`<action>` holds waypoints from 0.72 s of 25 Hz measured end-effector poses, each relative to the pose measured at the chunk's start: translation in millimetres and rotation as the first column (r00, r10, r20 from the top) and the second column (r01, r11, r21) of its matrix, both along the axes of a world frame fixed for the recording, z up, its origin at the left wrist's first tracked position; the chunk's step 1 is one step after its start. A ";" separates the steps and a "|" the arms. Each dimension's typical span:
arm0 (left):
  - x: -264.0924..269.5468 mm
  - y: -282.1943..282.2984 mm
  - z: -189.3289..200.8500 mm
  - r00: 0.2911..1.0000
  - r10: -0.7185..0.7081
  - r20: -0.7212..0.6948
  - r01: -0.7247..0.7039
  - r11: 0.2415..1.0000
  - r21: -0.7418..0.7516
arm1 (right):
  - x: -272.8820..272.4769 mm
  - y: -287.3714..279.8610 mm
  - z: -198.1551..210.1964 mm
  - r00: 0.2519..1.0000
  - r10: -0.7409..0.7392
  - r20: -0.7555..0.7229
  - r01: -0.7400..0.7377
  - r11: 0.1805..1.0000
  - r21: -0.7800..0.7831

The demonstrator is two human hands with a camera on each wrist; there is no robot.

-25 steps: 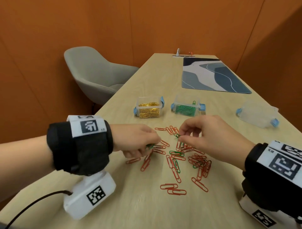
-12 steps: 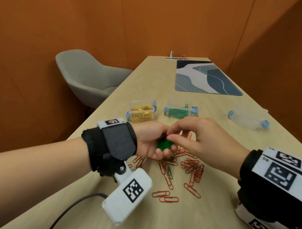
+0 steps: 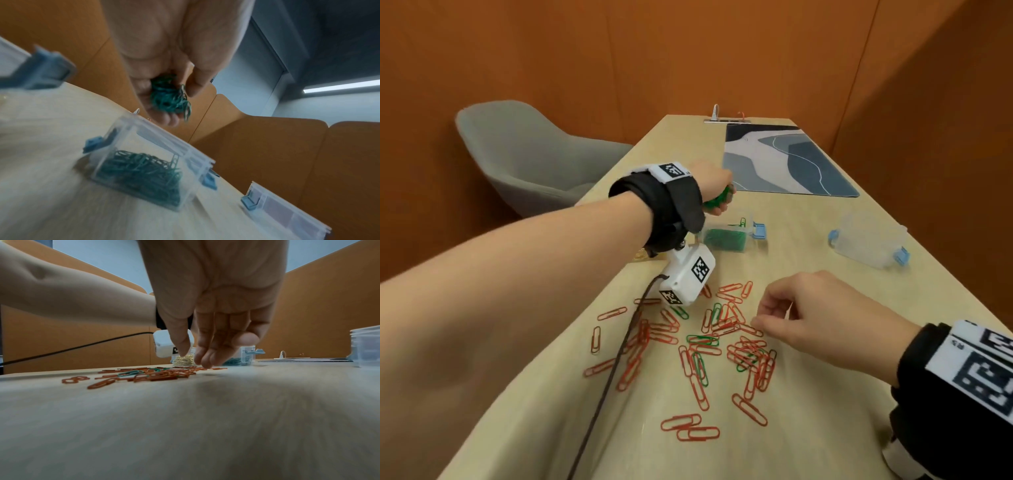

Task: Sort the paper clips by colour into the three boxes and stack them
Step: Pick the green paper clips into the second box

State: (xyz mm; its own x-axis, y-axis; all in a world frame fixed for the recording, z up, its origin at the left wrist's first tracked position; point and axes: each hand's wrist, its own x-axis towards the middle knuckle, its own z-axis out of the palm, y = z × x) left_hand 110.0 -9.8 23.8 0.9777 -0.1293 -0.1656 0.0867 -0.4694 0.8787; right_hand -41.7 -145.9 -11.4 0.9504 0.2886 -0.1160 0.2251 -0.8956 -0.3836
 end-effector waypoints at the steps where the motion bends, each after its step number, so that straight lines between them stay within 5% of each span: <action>1: 3.3 -2.9 -4.3 0.997 -0.021 0.071 0.015 0.996 0.086 | 0.1 0.4 0.2 1.000 0.005 -0.019 -0.005 1.000 -0.004; 3: -0.1 -1.6 -6.7 0.970 -0.072 0.232 0.013 0.968 0.249 | -0.3 0.8 1.4 0.997 0.021 -0.071 -0.021 1.000 0.003; 6: -25.6 18.0 2.5 0.935 -0.142 0.325 0.046 0.958 0.285 | 0.1 0.5 3.6 0.987 0.060 -0.147 -0.059 0.998 0.016; 8: -49.9 39.2 6.9 0.931 -0.275 0.239 0.154 0.891 0.426 | 1.5 2.1 3.3 0.986 0.094 -0.141 -0.094 0.996 0.005; 12: -86.3 71.4 -4.0 0.861 -0.500 -0.088 0.406 0.575 0.711 | 5.7 8.2 -0.1 0.990 0.134 -0.043 -0.136 0.990 -0.035; 18: -94.5 76.4 -27.0 0.835 -0.551 -0.010 0.369 0.545 0.753 | 19.2 18.3 1.7 0.968 0.195 0.158 -0.199 0.980 0.010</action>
